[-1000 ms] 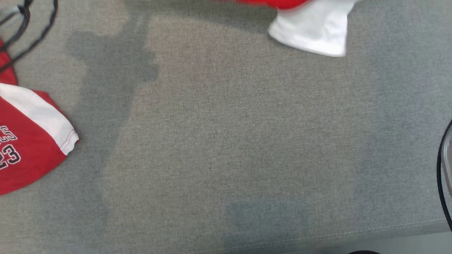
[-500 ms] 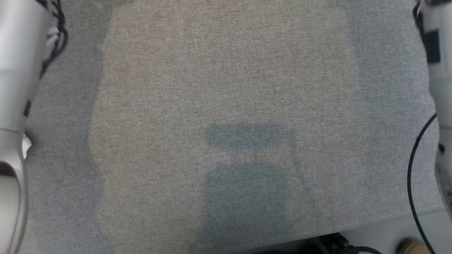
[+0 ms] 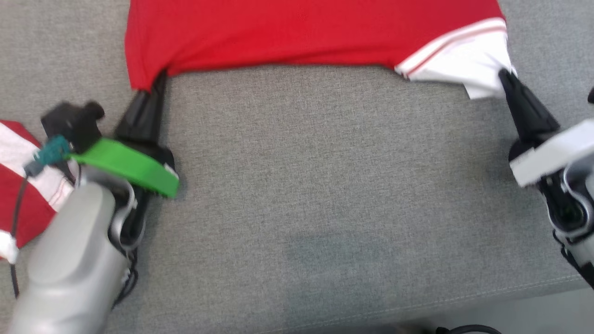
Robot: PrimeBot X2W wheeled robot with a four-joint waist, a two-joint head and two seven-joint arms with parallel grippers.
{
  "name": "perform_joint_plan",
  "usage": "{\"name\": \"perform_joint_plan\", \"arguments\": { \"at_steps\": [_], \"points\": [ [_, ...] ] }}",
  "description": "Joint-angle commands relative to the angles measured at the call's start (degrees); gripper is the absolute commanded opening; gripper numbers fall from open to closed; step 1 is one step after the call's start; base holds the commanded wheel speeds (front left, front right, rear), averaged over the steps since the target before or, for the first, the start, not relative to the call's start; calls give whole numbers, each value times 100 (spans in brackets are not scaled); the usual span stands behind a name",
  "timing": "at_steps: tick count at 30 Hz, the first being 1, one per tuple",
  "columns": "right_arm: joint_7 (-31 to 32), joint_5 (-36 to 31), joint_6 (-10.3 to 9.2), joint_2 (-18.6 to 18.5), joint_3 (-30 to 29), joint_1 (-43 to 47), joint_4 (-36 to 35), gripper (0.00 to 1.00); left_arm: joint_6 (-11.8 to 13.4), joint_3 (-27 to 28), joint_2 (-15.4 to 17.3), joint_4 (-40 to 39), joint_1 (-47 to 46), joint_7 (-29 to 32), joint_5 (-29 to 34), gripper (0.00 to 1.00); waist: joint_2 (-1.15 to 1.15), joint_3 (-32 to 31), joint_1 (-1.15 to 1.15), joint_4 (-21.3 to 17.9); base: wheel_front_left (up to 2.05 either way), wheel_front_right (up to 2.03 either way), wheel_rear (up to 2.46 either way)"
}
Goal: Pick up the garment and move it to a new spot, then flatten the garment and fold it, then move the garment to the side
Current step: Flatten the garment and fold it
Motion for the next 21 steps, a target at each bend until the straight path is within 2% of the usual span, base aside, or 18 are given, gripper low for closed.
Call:
{"name": "perform_joint_plan", "arguments": {
  "at_steps": [1, 4, 7, 13, 15, 17, 21],
  "points": [
    [-37, 98, -10, -186, -31, 494, -97, 0, 11, 44, -25, -112, 600, 11, 131, 0, 0, -735, 0, 248, 0, 0, 0],
    [-91, 132, -10, -380, -36, 1124, -331, 0, 120, 32, -64, -320, 1329, 11, 265, 0, 0, -1061, 0, 295, 0, 0, 0],
    [-210, 108, -10, -594, -126, 2162, -767, 0, 416, 148, -137, -793, 2412, 12, 270, 0, 0, -1451, 0, 292, 0, 0, 0],
    [-323, 376, -10, -713, -918, 4198, -2019, 0, 1080, 195, -205, -2502, 4121, 210, -25, 0, 0, -1606, 0, 261, 0, 0, 0],
    [-246, 379, -5, -664, -1198, 4470, -2498, 0, 1252, 151, -49, -3047, 4363, 486, -57, 0, 0, -1491, 0, 210, 0, 0, 0],
    [-60, 368, -5, -639, -1406, 4501, -2859, 0, 1300, 121, 50, -3525, 4378, 784, -154, 0, 0, -1331, 0, 166, 0, 0, 0],
    [627, 272, -4, -651, -1458, 3798, -3124, 0, 1353, 250, 387, -4103, 3979, 1533, -365, 0, 0, -995, 0, 41, 0, 0, 0]
  ]
}}
